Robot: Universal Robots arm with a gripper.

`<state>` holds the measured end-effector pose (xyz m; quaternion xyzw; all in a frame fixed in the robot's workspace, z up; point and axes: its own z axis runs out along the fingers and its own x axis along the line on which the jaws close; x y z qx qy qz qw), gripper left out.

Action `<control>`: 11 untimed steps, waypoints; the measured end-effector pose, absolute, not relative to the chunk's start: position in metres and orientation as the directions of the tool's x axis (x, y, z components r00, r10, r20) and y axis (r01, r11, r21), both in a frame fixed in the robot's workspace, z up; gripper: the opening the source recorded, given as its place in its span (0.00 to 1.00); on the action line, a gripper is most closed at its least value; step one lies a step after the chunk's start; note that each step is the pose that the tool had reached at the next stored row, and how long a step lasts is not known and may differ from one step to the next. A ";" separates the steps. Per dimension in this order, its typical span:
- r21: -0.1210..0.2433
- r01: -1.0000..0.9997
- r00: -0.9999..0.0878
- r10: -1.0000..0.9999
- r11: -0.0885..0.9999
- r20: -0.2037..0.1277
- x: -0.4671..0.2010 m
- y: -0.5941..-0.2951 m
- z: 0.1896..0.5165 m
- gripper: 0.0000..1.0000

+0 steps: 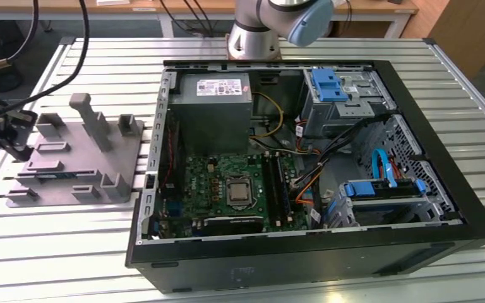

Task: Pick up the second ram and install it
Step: 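Reach for the second ram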

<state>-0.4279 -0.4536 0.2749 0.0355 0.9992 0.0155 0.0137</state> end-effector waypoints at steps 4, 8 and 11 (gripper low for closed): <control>0.032 0.071 -0.997 0.071 0.997 -0.026 -0.428 -0.454 0.268 0.10; 0.032 0.071 -0.997 0.071 0.997 -0.026 -0.428 -0.454 0.260 0.10; 0.032 0.070 -0.997 0.071 0.997 -0.026 -0.428 -0.454 0.255 0.10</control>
